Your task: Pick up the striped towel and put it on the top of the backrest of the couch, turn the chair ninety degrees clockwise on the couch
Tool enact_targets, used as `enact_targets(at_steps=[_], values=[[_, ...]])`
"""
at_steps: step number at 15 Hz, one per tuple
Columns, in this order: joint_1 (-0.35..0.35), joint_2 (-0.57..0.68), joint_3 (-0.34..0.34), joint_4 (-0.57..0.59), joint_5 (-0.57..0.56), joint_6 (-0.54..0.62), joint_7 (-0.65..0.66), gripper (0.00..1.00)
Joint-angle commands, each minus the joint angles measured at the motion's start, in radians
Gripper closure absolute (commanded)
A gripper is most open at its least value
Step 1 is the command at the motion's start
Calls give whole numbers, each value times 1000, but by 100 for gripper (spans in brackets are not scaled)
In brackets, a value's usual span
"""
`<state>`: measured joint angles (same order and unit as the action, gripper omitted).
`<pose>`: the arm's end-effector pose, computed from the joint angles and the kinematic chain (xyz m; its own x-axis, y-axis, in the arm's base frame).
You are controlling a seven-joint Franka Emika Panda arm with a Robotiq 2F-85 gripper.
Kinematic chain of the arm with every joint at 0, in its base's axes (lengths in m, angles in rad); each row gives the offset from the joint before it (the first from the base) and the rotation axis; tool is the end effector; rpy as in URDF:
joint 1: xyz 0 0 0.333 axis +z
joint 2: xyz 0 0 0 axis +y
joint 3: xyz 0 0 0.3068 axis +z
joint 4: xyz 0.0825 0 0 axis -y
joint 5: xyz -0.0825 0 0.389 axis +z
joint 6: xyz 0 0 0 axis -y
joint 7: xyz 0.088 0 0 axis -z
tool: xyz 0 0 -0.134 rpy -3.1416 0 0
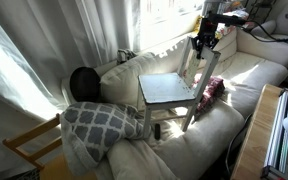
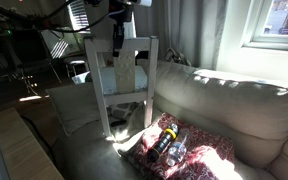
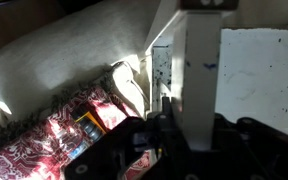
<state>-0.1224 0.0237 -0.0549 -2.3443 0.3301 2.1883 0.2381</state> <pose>0.4812 -0.0671 0.2717 0.7944 -0.5546 -0.2478 -0.5994 -0.7818 -0.1717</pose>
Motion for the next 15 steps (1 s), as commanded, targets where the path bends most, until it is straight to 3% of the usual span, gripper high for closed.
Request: enact_targets(at_steps=[1, 3, 4, 5, 12, 13, 15], values=[[12, -124, -17, -39, 29, 4, 148, 94], [20, -136, -12, -42, 22, 4, 228, 94], [25, -26, -9, -12, 7, 18, 140, 94], [28, -27, -8, -16, 6, 18, 147, 77], [39, 20, -6, -14, 5, 41, 132, 77], [39, 20, -6, -14, 5, 41, 132, 94], [52, 9, 0, -29, 6, 105, 224, 94]])
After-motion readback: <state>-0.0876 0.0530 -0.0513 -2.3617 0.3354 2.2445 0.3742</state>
